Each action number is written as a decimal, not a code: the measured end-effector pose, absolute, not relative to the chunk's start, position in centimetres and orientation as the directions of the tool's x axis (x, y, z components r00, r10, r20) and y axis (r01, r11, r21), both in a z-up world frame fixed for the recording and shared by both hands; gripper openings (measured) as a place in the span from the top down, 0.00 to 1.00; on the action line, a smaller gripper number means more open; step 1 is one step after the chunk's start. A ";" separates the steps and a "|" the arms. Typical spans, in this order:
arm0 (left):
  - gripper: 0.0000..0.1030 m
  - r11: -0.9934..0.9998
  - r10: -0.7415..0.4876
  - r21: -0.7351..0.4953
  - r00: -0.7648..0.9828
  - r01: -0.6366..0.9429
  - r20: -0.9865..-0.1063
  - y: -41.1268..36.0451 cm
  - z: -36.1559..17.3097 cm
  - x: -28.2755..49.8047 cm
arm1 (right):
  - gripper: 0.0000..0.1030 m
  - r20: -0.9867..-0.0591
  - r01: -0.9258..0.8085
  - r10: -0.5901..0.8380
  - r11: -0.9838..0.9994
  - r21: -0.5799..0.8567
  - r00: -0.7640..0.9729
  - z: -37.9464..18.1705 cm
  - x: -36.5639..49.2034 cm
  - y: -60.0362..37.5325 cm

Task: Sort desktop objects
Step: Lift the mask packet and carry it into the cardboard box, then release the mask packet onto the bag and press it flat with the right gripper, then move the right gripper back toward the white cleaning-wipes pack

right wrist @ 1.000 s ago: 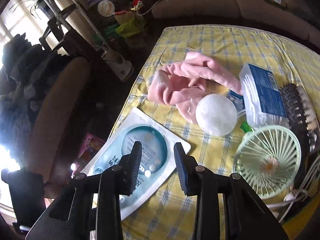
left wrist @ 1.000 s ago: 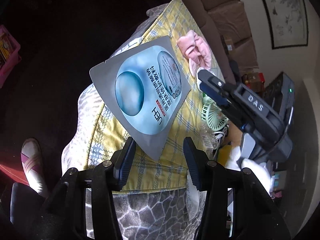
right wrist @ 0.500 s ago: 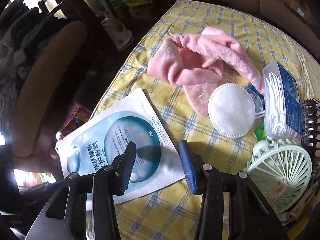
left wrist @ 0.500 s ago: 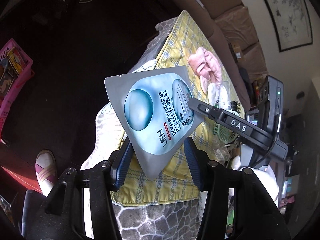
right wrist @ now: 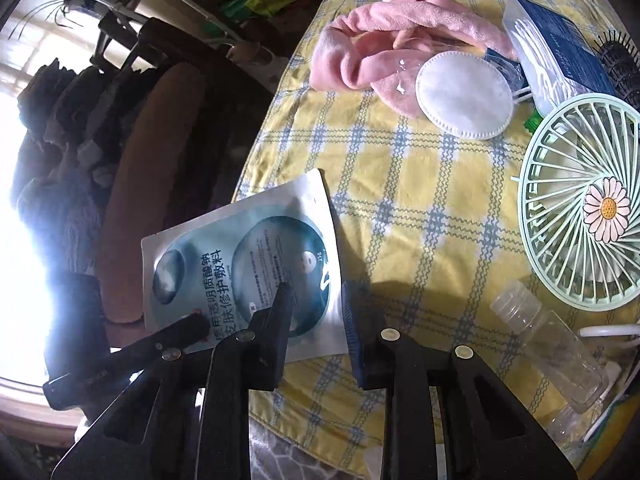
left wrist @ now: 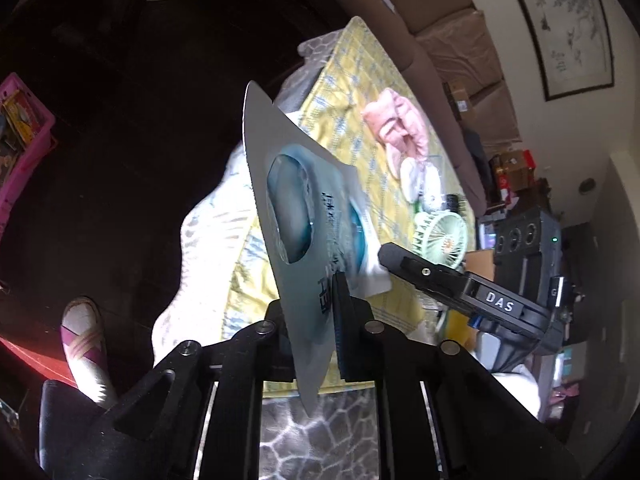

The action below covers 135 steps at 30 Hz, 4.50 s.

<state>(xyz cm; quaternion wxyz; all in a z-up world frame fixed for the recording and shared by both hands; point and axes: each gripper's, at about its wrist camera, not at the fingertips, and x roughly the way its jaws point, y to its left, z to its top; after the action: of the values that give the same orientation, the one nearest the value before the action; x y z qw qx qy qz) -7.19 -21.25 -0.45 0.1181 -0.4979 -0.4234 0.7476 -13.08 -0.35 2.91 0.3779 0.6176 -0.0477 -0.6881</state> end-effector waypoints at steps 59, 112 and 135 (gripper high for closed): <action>0.06 -0.543 0.824 -0.828 -0.099 0.140 -0.558 22.5 6.9 -18.9 | 0.70 -0.934 0.178 -0.290 -0.950 0.256 -0.210 9.3 -22.6 43.5; 0.10 -0.646 0.761 -0.720 -0.139 -0.252 -0.634 14.7 11.9 -13.3 | 0.62 -0.940 0.118 -0.218 -0.974 0.193 -0.261 9.2 -26.9 38.6; 0.00 -0.885 0.466 -0.434 -0.314 -0.171 -0.827 -2.3 7.7 -0.4 | 0.13 -0.765 0.355 -0.515 -0.849 0.392 -0.387 19.6 -9.9 32.4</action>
<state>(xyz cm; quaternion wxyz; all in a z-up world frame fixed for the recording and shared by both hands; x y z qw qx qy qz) -0.41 -2.26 7.74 0.1993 -0.5507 -0.1339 0.7994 -9.89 32.43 19.64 0.2623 0.4876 -0.0821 -0.8286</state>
